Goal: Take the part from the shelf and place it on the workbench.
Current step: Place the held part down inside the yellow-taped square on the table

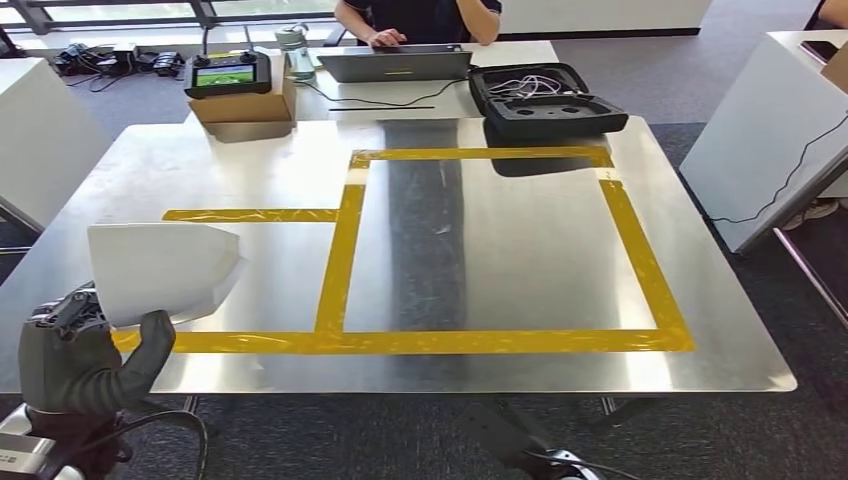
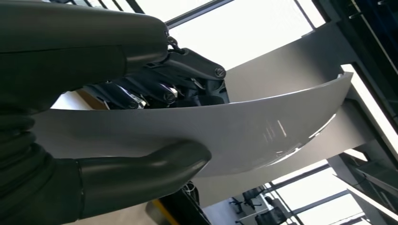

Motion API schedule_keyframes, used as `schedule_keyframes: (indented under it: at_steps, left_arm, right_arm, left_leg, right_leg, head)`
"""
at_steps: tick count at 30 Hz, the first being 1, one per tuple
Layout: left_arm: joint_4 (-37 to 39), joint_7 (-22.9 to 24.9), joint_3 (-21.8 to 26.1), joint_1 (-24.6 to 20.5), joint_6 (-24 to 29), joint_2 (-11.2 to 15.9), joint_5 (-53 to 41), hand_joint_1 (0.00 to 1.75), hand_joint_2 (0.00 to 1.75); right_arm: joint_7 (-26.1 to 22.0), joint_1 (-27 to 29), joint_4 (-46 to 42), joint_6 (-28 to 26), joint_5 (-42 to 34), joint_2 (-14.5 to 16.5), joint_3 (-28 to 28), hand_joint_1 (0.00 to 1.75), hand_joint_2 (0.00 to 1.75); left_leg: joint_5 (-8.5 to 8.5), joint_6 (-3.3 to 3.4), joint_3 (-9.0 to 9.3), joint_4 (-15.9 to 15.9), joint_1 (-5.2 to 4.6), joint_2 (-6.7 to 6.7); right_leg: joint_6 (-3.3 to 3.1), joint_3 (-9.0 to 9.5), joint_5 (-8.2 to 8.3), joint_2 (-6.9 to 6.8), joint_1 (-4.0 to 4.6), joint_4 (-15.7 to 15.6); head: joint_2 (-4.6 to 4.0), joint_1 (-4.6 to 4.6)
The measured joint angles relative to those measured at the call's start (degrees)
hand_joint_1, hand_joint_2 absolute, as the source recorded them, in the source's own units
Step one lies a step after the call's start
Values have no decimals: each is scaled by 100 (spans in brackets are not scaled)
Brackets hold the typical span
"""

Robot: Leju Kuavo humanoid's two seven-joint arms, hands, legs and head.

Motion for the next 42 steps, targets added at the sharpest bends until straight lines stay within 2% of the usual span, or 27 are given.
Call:
schedule_keyframes:
  at_steps: [4,8,9,11,20,24,26,28,29,30,32,33,34,35,37,38,39,42]
  left_arm:
    - [-4,0,0,1,2,0,-1,175,175]
    - [-11,0,0,6,15,0,-6,175,175]
    - [-14,0,0,7,16,0,-7,175,175]
    - [-17,0,0,8,17,0,-7,175,175]
    - [-21,0,0,9,17,0,-8,175,175]
    - [-35,0,0,11,20,2,-13,175,175]
    - [-54,-3,0,10,24,3,-24,175,175]
    - [-80,-20,1,11,30,3,-45,175,175]
    - [-92,-31,2,11,32,1,-54,175,175]
    - [-103,-41,3,15,34,-3,-59,175,175]
    - [-105,-51,4,25,35,-9,-64,175,175]
    - [-101,-52,4,33,35,-11,-68,175,175]
    - [-98,-51,4,37,35,-11,-72,175,175]
    - [-95,-51,4,39,35,-12,-74,175,175]
    - [-94,-50,4,40,35,-14,-74,175,175]
    - [-94,-50,4,39,35,-15,-74,175,175]
    - [-95,-50,4,39,35,-16,-74,175,175]
    - [-96,-46,4,44,38,-16,-78,175,175]
  right_arm:
    - [2,-3,0,0,15,0,0,0,0]
    - [9,-2,0,0,28,-2,0,0,0]
    - [10,-2,0,0,33,-2,0,0,0]
    - [13,-1,0,0,41,-2,0,0,0]
    - [17,5,0,0,53,-4,-2,0,0]
    - [17,5,0,2,55,-4,-2,0,0]
    - [17,10,0,4,56,-3,-2,0,0]
    - [17,18,0,16,60,-4,-4,0,0]
    - [17,16,0,24,62,-6,-5,0,0]
    - [17,10,0,32,66,-8,-6,0,0]
    - [18,9,0,40,70,-15,-7,0,0]
    - [18,20,0,43,70,-21,-7,0,0]
    - [18,32,0,44,70,-28,-7,0,0]
    - [18,39,0,44,69,-36,-9,0,0]
    - [17,40,0,43,69,-46,-18,0,0]
    - [15,37,0,42,69,-47,-22,0,0]
    - [15,33,0,42,70,-45,-26,0,0]
    - [18,57,1,43,67,-45,-34,0,0]
  left_leg:
    - [2,-17,29,-55,5,6]
    - [17,-194,32,-76,21,5]
    - [17,-217,32,-77,22,5]
    - [16,-219,37,-75,18,5]
    - [-1,-181,44,-43,4,4]
    - [-43,-75,16,29,-16,8]
    - [-49,6,13,-15,-27,11]
    - [7,95,85,-115,-11,7]
    - [43,121,125,-146,0,7]
    - [73,133,157,-165,10,7]
    - [86,144,159,-165,3,13]
    - [82,143,159,-162,0,12]
    - [74,135,161,-159,2,10]
    - [59,117,170,-151,14,5]
    - [-4,49,203,-111,54,-3]
    - [-43,3,216,-82,68,-5]
    - [-83,-46,208,-52,72,-3]
    - [-154,-184,206,35,50,3]
  right_leg:
    - [-37,12,-24,-3,24,1]
    - [-41,15,-26,-6,35,7]
    - [-40,18,-26,-6,36,6]
    - [-34,33,-22,-5,40,-5]
    - [11,87,8,-4,37,-64]
    - [71,95,26,-6,-14,-99]
    - [135,111,105,-6,-15,-72]
    - [207,97,159,-12,-14,-12]
    - [220,43,93,-15,-12,76]
    - [216,-60,-54,-16,-11,266]
    - [223,-405,-426,-11,0,924]
    - [237,-571,-544,-10,2,1221]
    - [251,-664,-560,-9,-1,1362]
    - [268,-645,-460,-11,-7,1279]
    - [307,-327,-67,-14,-32,573]
    - [303,-179,31,-13,-28,236]
    - [257,-87,28,-21,-24,39]
    - [22,-93,-33,-48,1,72]
  head:
    - [0,1]
    - [1,1]
    - [1,1]
    - [1,1]
    - [0,1]
    - [0,0]
    - [1,1]
    - [0,4]
    - [0,8]
    - [0,10]
    - [0,14]
    - [0,14]
    - [0,14]
    - [0,14]
    - [-1,14]
    - [-1,15]
    - [0,18]
    - [1,14]
